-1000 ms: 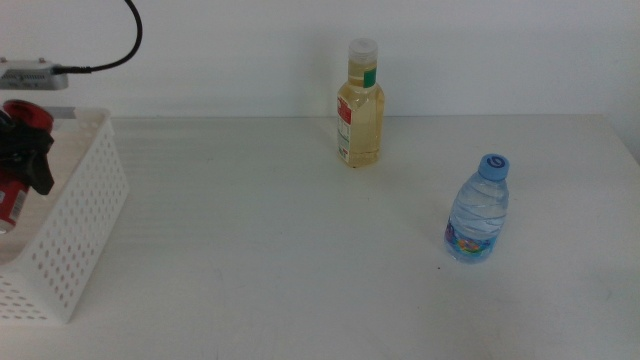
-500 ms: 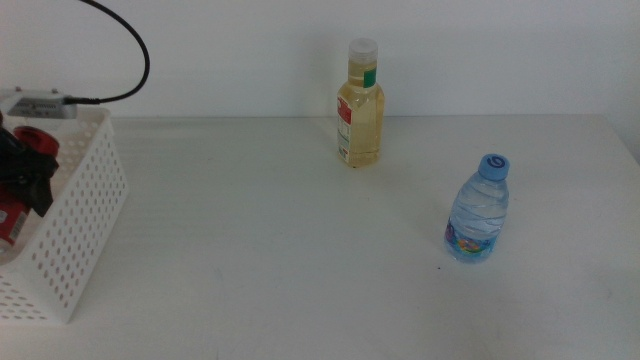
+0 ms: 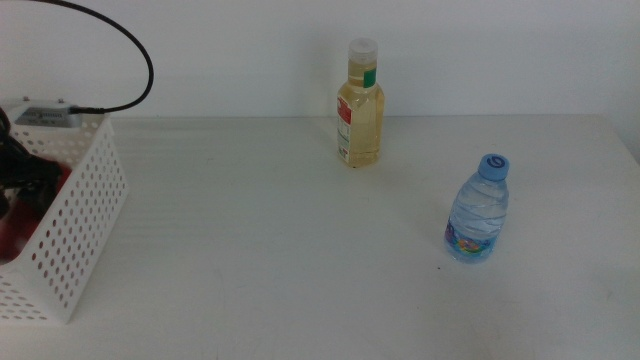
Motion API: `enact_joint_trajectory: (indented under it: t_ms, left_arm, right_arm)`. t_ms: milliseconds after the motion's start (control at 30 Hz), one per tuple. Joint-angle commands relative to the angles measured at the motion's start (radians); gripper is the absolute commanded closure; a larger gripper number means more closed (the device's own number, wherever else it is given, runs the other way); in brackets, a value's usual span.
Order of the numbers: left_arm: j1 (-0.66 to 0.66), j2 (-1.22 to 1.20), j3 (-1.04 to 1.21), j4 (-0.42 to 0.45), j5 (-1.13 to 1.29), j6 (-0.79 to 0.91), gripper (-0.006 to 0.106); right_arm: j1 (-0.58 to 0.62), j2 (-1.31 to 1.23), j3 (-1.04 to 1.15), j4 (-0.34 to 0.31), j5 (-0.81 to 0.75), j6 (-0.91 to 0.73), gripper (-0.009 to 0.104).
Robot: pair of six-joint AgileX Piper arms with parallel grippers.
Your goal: Use arms to grab the bottles and put them into the dustbin to the left of the table.
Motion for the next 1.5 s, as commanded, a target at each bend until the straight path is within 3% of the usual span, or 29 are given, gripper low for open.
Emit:
enact_joint_trajectory:
  t_ms: [0,67,567,667,867,1100,1467]
  left_arm:
    - [-0.002,-0.062,-0.031,-0.002,0.028,-0.002,0.017]
    - [-0.002,-0.062,-0.032,0.002,0.028,-0.002,0.01]
    - [-0.003,-0.261,-0.034,-0.011,0.045,-0.062,0.01]
    - [-0.003,-0.337,-0.034,-0.048,0.048,-0.068,0.01]
    - [-0.027,-0.478,-0.031,-0.201,0.039,-0.068,0.01]
    - [-0.225,-0.605,-0.031,-0.157,-0.033,-0.081,0.012]
    - [-0.54,-0.647,-0.031,-0.017,-0.07,-0.307,0.012]
  right_arm:
    - [-0.006,-0.027,-0.007,-0.005,-0.076,-0.013,0.02]
    - [-0.006,-0.027,-0.007,-0.005,-0.076,-0.013,0.02]
    - [-0.006,-0.027,-0.007,-0.005,-0.076,-0.013,0.02]
    - [-0.006,-0.027,-0.007,-0.005,-0.076,-0.013,0.02]
    - [-0.006,-0.027,-0.007,-0.005,-0.076,-0.013,0.02]
    - [-0.006,-0.027,-0.007,-0.005,-0.076,-0.013,0.02]
    - [-0.006,-0.027,-0.007,-0.005,-0.076,-0.013,0.02]
